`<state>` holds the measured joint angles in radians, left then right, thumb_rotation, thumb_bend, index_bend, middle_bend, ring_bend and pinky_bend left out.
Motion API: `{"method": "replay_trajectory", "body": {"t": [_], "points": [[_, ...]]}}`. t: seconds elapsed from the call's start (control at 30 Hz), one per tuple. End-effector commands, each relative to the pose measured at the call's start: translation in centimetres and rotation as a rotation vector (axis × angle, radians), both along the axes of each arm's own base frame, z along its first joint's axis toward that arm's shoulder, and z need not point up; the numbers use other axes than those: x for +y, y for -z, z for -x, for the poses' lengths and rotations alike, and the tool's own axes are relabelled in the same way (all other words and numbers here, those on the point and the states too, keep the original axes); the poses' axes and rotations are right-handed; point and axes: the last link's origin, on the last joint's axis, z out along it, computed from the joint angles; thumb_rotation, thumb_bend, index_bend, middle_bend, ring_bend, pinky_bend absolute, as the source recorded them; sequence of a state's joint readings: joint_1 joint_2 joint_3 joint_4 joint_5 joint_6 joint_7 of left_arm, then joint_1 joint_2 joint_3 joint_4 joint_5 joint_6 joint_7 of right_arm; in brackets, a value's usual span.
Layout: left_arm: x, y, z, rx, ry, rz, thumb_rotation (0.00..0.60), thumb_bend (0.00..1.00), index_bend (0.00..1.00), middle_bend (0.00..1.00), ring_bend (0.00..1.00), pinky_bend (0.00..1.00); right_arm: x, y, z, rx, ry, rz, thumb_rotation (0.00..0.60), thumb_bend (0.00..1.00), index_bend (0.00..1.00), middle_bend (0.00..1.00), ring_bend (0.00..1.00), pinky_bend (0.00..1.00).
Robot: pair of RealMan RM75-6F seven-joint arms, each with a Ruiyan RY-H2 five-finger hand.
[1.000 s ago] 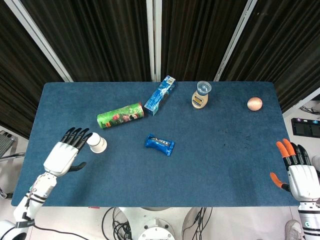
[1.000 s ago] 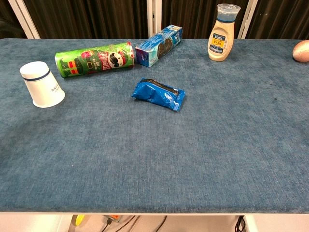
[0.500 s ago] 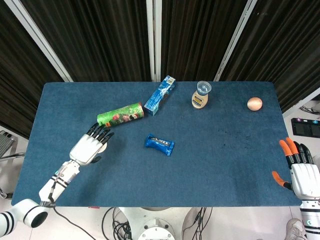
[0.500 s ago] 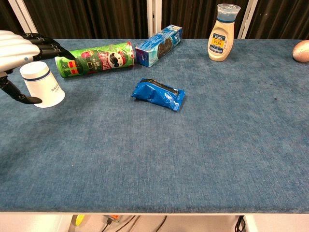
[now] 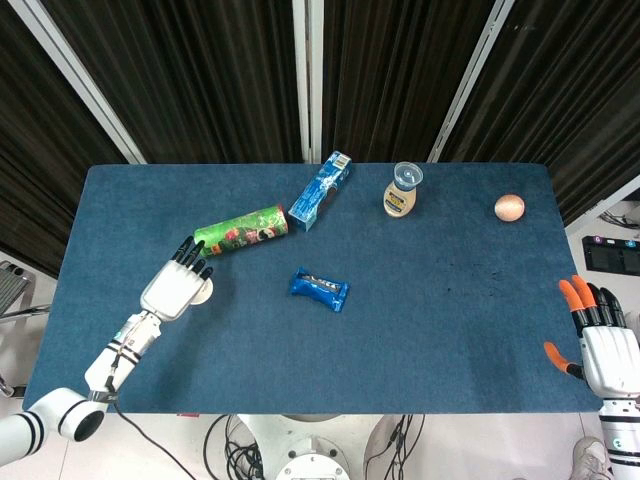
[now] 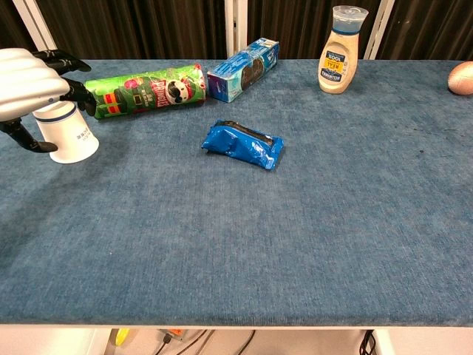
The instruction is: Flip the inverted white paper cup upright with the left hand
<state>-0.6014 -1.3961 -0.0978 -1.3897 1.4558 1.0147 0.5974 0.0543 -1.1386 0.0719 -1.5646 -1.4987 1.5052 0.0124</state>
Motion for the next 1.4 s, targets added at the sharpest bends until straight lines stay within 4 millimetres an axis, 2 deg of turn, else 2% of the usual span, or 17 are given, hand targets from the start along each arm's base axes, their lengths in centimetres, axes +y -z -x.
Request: {"method": "replay_trajectory", "body": {"t": [0.03, 0.27, 0.37, 0.57, 0.7, 0.83, 1.1, 1.3, 1.4], "points": [[0.1, 0.0, -0.1, -0.003, 0.004, -0.01, 0.6, 0.21, 0.36, 0.37, 0.0, 0.0, 0.0, 0.0, 0.0, 0.0, 0.001, 0.0, 0.6, 0.18, 0.0, 0.0, 0.0, 0.0], [0.0, -0.2, -0.4, -0.043, 0.022, -0.027, 0.6, 0.23, 0.43, 0.46, 0.04, 0.0, 0.0, 0.1, 0.1, -0.002, 0.007, -0.003, 0.6, 0.18, 0.0, 0.0, 0.0, 0.0], [-0.3, -0.6, -0.8, -0.147, 0.004, -0.013, 0.6, 0.23, 0.44, 0.47, 0.05, 0.0, 0.0, 0.1, 0.1, -0.003, 0.008, -0.003, 0.6, 0.18, 0.0, 0.0, 0.0, 0.0], [-1.5, -1.9, -1.5, -0.641, -0.143, 0.071, 0.6, 0.23, 0.44, 0.47, 0.06, 0.0, -0.1, 0.1, 0.1, -0.003, 0.008, -0.004, 0.6, 0.18, 0.0, 0.0, 0.0, 0.0], [-2.1, -2.0, -0.2, -0.928, -0.286, 0.134, 0.6, 0.23, 0.44, 0.47, 0.06, 0.0, -0.1, 0.3, 0.1, -0.004, 0.009, -0.011, 0.6, 0.18, 0.0, 0.0, 0.0, 0.0], [-3.2, -0.8, 1.3, -1.19, -0.409, 0.17, 0.6, 0.23, 0.45, 0.48, 0.07, 0.0, -0.1, 0.5, 0.1, -0.005, 0.01, -0.015, 0.6, 0.18, 0.0, 0.0, 0.0, 0.0], [-4.3, 2.2, 4.2, -1.283, -0.492, 0.182, 0.6, 0.23, 0.45, 0.48, 0.07, 0.0, -0.1, 0.6, -0.2, -0.005, 0.001, -0.02, 0.6, 0.18, 0.0, 0.0, 0.0, 0.0], [-4.3, 2.8, 4.8, -1.295, -0.484, 0.196, 0.6, 0.22, 0.43, 0.47, 0.07, 0.0, 0.0, 0.5, -0.1, -0.013, 0.002, -0.018, 0.6, 0.18, 0.0, 0.0, 0.0, 0.0], [-4.5, 2.9, 4.9, -1.285, -0.475, 0.235, 0.6, 0.22, 0.41, 0.38, 0.04, 0.0, 0.0, 0.5, -0.1, -0.015, 0.003, -0.027, 0.6, 0.18, 0.0, 0.0, 0.0, 0.0]]}}
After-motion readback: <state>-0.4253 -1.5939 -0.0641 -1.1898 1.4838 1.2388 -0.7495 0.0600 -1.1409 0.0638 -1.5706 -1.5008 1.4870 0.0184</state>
